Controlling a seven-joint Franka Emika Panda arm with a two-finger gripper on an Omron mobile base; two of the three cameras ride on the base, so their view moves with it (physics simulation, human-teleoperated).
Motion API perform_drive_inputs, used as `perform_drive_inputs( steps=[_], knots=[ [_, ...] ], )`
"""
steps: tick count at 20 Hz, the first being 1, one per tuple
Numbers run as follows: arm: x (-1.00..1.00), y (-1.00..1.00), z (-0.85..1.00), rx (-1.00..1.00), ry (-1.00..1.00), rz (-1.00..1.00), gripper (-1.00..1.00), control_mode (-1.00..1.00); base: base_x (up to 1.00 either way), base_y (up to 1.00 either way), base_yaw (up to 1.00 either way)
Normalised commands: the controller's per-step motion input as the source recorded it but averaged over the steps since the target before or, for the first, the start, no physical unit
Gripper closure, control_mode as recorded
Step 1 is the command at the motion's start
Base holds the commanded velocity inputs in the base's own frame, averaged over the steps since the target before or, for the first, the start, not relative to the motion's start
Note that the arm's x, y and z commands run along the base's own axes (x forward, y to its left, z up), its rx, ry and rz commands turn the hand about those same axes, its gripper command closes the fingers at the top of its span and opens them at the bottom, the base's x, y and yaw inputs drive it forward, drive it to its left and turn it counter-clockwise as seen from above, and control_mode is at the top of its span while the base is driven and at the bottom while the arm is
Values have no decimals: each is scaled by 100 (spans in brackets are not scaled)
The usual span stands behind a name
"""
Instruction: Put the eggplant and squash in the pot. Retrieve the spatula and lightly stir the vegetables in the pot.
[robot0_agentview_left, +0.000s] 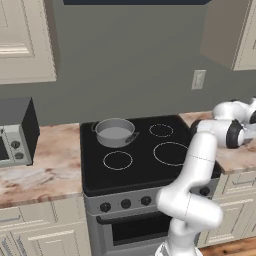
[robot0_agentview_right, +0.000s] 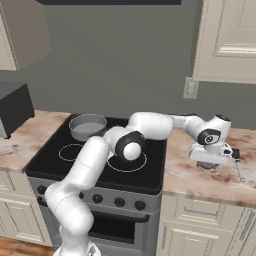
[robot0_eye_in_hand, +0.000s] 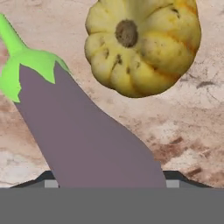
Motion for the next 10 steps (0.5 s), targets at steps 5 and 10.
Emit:
perform_drive_inputs(
  steps=[5,10],
  knots=[
    [-69,75,31,-1,-13,9,100,-100,0,0,0],
    [-48,100,42,-3,-24,9,100,-100,0,0,0]
  ],
)
